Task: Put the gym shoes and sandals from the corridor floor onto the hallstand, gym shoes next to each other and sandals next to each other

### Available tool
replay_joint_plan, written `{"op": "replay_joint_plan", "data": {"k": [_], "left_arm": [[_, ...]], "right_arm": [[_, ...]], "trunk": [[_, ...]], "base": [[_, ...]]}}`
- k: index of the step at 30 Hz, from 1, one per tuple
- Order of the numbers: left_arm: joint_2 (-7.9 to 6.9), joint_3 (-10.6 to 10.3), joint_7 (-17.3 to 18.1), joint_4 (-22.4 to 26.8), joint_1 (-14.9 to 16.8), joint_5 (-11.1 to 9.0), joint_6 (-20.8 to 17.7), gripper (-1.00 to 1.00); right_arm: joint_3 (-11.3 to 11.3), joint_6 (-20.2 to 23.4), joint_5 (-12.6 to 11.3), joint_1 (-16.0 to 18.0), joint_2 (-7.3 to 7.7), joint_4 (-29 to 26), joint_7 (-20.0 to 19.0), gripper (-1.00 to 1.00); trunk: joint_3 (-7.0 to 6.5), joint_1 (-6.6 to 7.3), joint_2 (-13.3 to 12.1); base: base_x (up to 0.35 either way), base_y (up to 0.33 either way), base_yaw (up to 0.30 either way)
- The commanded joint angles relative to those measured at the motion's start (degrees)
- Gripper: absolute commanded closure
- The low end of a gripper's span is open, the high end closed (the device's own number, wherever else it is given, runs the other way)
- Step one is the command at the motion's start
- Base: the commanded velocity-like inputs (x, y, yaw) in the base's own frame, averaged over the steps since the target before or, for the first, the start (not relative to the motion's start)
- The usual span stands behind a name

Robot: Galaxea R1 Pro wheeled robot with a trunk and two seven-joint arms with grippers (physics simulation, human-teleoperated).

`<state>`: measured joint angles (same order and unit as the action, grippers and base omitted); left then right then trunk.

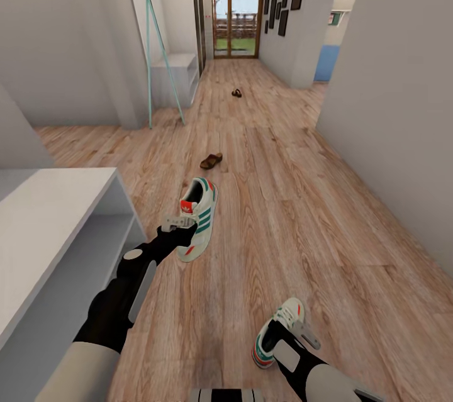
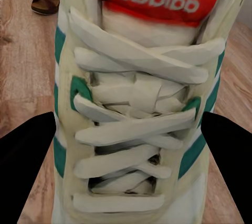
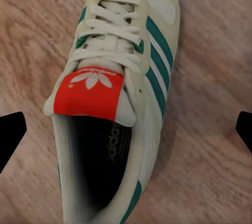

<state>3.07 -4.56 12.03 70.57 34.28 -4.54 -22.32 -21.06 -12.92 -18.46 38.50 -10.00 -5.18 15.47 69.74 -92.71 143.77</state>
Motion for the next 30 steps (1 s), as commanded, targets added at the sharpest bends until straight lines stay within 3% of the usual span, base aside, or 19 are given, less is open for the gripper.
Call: {"op": "replay_joint_plan", "data": {"k": [1, 7, 20, 30], "left_arm": [[0.0, 0.07, 0.01, 0.0, 0.0, -0.03, 0.0, 1.0], [0.0, 0.25, 0.01, 0.0, 0.0, -0.03, 0.0, 1.0], [0.0, 0.33, 0.01, 0.0, 0.0, -0.03, 0.0, 1.0], [0.0, 0.34, -0.01, 0.0, 0.0, -0.03, 0.0, 1.0]], "right_arm": [[0.0, 0.0, -0.01, 0.0, 0.0, 0.0, 0.0, -1.0], [0.02, 0.0, 0.0, 0.0, 0.0, 0.0, -0.5, -1.0], [0.06, 0.03, 0.04, 0.05, 0.0, 0.08, -6.92, -1.0], [0.13, 0.02, 0.08, 0.08, 0.0, 0.07, -8.07, -1.0]], "trunk": [[0.07, 0.0, 0.0], [0.27, 0.0, 0.0], [0.34, 0.0, 0.0], [0.34, 0.0, 0.0]], "base": [[0.0, 0.0, 0.0], [0.0, 0.0, 0.0], [0.0, 0.0, 0.0], [0.0, 0.0, 0.0]]}}
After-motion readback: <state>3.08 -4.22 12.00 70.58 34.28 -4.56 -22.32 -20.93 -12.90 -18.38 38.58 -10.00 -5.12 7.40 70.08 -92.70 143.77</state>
